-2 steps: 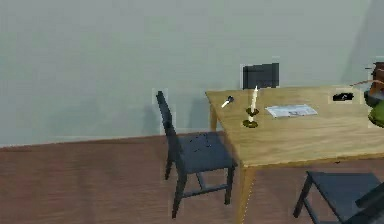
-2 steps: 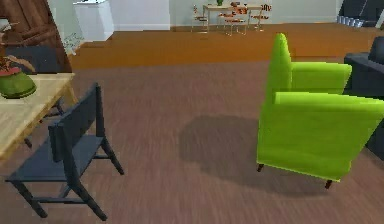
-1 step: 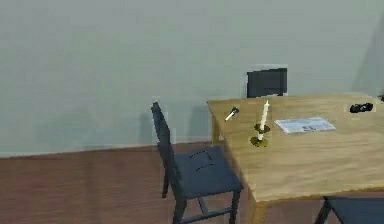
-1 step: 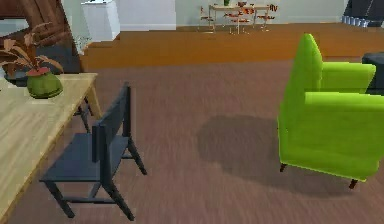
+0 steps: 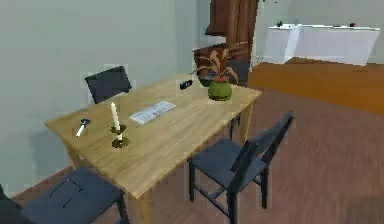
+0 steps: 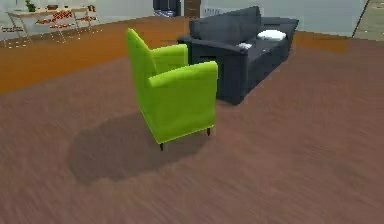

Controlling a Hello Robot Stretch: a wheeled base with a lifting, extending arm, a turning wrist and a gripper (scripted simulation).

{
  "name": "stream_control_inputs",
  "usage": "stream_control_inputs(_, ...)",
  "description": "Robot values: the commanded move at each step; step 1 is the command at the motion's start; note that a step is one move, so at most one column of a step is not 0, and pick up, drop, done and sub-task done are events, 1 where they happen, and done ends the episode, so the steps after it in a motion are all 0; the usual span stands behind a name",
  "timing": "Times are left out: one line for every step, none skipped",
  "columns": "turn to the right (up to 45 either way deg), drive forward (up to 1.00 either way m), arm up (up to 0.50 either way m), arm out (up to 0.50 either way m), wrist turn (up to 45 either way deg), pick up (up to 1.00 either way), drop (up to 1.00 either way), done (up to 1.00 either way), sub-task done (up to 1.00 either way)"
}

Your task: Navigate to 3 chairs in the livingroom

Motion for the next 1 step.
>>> stream_control_inputs(45.0,0.0,0.0,0.0,0.0,0.0,0.0,0.0,0.0)
